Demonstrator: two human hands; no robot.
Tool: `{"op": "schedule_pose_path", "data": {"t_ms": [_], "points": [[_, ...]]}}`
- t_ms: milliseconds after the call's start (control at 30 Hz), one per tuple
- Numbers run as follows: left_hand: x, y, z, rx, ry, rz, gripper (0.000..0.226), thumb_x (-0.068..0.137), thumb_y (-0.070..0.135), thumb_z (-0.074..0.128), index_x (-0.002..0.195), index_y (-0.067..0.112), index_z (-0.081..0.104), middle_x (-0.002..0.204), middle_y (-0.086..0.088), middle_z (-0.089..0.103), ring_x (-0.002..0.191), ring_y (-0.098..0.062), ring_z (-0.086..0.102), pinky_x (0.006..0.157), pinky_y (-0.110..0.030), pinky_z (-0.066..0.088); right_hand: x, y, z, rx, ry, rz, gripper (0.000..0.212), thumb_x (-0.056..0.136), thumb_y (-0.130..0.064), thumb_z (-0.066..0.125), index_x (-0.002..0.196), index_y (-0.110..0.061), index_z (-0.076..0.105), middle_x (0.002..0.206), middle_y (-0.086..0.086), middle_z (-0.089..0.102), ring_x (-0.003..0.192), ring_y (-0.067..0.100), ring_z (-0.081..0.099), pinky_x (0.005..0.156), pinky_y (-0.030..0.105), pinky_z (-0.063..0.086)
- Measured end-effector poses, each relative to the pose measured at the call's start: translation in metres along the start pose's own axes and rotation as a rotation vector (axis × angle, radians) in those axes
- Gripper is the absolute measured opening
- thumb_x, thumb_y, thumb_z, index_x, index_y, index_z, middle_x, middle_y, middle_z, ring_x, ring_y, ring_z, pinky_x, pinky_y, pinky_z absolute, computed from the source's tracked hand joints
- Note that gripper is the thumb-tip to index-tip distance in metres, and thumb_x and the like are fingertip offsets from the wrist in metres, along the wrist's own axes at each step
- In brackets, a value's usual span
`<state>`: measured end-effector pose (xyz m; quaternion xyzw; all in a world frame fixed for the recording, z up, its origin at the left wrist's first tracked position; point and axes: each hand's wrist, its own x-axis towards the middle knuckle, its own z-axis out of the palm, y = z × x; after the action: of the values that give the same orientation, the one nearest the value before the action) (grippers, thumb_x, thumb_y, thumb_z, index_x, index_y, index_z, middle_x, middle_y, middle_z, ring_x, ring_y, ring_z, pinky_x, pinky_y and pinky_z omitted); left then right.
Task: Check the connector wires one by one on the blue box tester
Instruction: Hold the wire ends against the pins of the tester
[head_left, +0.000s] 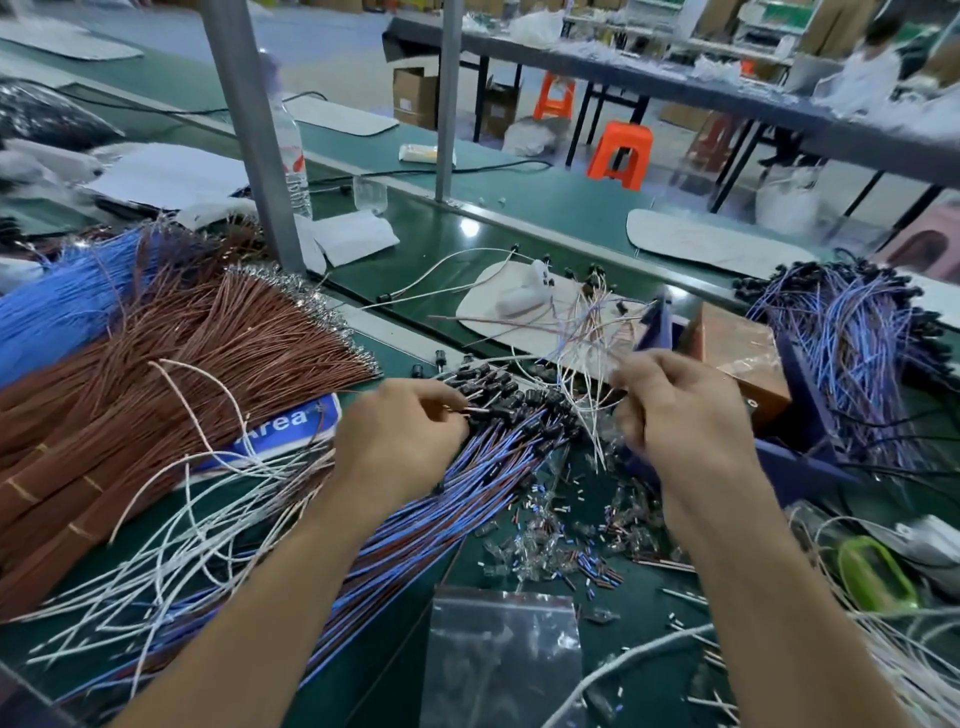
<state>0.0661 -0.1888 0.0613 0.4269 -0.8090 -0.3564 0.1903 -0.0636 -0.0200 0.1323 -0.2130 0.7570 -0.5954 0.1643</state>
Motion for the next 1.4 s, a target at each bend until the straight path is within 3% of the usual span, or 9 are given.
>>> {"op": "schedule_pose_path", "data": {"t_ms": [100, 233, 433, 533, 667, 767, 833, 1067, 1400], "points": [[-0.017, 0.024, 0.007, -0.773, -0.597, -0.018, 0.027, 0.078, 0.027, 0.085, 0.104, 0.032, 0.081, 0.072, 0.006, 0.069, 0.064, -0.01, 0.062, 0.064, -0.021, 0.053, -0.029, 0.026, -0.017, -0.024, -0.145, 0.042, 0.034, 0.101, -0.012, 0.055, 0.069, -0.014, 0.066, 0.056, 0.007, 0.062, 0.048, 0.018, 0.046, 0.045, 0.027, 0.037], [-0.017, 0.031, 0.014, -1.305, -0.562, -0.239, 0.015, 0.079, 0.025, 0.075, 0.084, 0.012, 0.082, 0.063, 0.001, 0.059, 0.053, -0.01, 0.054, 0.05, -0.018, 0.051, -0.061, 0.064, -0.063, -0.148, -0.257, 0.134, 0.03, 0.098, -0.009, 0.06, 0.07, -0.014, 0.068, 0.052, 0.009, 0.054, 0.049, 0.018, 0.041, 0.046, 0.023, 0.032], [-0.018, 0.022, 0.03, -1.087, -0.382, -0.235, 0.027, 0.102, 0.015, 0.058, 0.081, 0.009, 0.074, 0.068, -0.006, 0.069, 0.056, -0.015, 0.063, 0.063, -0.027, 0.048, -0.09, 0.082, -0.136, 0.2, -0.471, 0.403, 0.033, 0.08, -0.009, 0.081, 0.112, -0.013, 0.072, 0.075, 0.03, 0.058, 0.048, 0.027, 0.048, 0.043, 0.024, 0.041], [-0.034, 0.028, 0.046, -0.852, -0.416, -0.168, 0.036, 0.105, 0.02, 0.057, 0.076, 0.009, 0.075, 0.065, -0.009, 0.07, 0.053, -0.019, 0.063, 0.053, -0.023, 0.048, -0.105, 0.087, -0.147, 0.82, -0.558, 0.322, 0.043, 0.101, -0.007, 0.052, 0.143, 0.002, 0.048, 0.129, 0.046, 0.046, 0.105, 0.052, 0.059, 0.091, 0.052, 0.05], [-0.051, 0.033, 0.061, -0.538, -0.422, -0.07, 0.044, 0.105, 0.026, 0.058, 0.069, 0.004, 0.072, 0.056, -0.012, 0.065, 0.046, -0.019, 0.056, 0.05, -0.024, 0.049, -0.124, 0.095, -0.156, 0.859, -0.209, 0.269, 0.053, 0.108, -0.006, 0.025, 0.16, -0.007, 0.019, 0.164, 0.02, 0.027, 0.151, 0.035, 0.029, 0.121, 0.052, 0.021], [-0.06, 0.036, 0.067, -0.362, -0.44, 0.003, 0.057, 0.105, 0.038, 0.054, 0.057, 0.01, 0.064, 0.051, -0.008, 0.058, 0.046, -0.019, 0.051, 0.056, -0.026, 0.044, -0.119, 0.1, -0.145, 0.902, -0.223, 0.297, 0.039, 0.091, -0.01, 0.068, 0.129, -0.004, 0.069, 0.122, 0.025, 0.069, 0.103, 0.032, 0.073, 0.086, 0.041, 0.061], [-0.066, 0.039, 0.07, -0.307, -0.449, 0.084, 0.06, 0.106, 0.041, 0.051, 0.056, 0.008, 0.062, 0.055, -0.003, 0.062, 0.051, -0.016, 0.055, 0.064, -0.03, 0.044, -0.119, 0.104, -0.137, 0.713, 0.062, 0.229, 0.03, 0.087, -0.027, 0.063, 0.091, -0.003, 0.08, 0.077, 0.021, 0.069, 0.061, 0.025, 0.067, 0.053, 0.03, 0.057], [-0.086, 0.066, 0.098, -0.545, -0.672, 0.377, 0.024, 0.105, 0.026, 0.058, 0.109, 0.024, 0.081, 0.113, 0.014, 0.077, 0.111, 0.004, 0.066, 0.092, -0.01, 0.049, -0.092, 0.098, -0.108, 0.85, 0.268, 0.15, 0.043, 0.1, -0.039, 0.053, 0.067, -0.012, 0.053, 0.058, 0.006, 0.044, 0.049, 0.018, 0.035, 0.086, 0.041, 0.048], [-0.078, 0.042, 0.136, -0.585, -0.711, 0.272, 0.025, 0.105, 0.027, 0.058, 0.102, 0.034, 0.082, 0.053, 0.011, 0.05, 0.048, -0.006, 0.041, 0.048, -0.017, 0.033, -0.064, 0.121, -0.106, 1.034, 0.277, 0.119, 0.024, 0.088, -0.018, 0.057, 0.081, -0.004, 0.076, 0.049, 0.001, 0.028, 0.053, 0.016, 0.024, 0.065, 0.03, 0.041]]}}
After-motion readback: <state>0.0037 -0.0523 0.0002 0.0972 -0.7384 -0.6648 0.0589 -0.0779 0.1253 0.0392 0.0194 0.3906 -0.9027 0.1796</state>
